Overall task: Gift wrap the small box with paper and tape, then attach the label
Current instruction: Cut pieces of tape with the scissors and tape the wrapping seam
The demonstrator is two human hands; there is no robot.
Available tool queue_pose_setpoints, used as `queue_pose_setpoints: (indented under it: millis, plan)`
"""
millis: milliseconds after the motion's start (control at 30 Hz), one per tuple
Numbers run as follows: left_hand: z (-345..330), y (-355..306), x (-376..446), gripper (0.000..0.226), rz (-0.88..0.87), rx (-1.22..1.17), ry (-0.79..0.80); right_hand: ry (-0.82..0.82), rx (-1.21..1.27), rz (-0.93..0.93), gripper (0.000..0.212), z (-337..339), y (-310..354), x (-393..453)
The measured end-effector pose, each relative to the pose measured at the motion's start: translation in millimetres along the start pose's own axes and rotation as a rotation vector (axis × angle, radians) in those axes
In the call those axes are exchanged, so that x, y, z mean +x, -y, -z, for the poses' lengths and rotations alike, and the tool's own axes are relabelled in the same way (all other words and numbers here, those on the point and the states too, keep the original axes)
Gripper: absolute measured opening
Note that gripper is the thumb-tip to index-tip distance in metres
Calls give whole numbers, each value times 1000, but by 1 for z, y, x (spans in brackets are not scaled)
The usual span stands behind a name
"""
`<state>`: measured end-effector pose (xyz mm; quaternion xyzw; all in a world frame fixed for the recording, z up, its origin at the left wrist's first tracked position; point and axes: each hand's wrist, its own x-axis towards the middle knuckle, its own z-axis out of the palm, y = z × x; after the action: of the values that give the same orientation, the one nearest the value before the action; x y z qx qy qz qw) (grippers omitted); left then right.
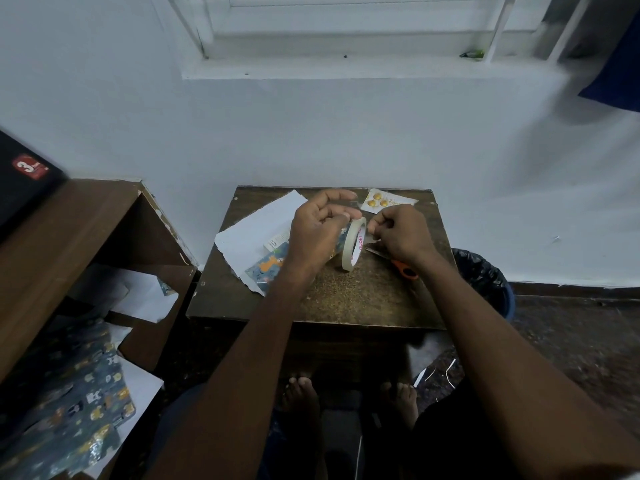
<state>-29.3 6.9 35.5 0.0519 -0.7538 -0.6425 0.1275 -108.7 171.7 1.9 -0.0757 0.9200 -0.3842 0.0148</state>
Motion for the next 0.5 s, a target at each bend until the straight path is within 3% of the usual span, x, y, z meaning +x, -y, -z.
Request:
queue_pose_setpoints:
  millis: [267, 367, 500]
  plan:
    - [1, 0, 9, 30, 29, -45, -63, -177, 289, -49, 17, -19, 19, 35]
    - [3, 3, 15, 30, 53, -53, -84, -228, 302, -59, 16, -25, 22, 49]
    - [9, 7, 20, 29, 64, -35, -93, -178, 202, 5, 22, -32, 18, 70]
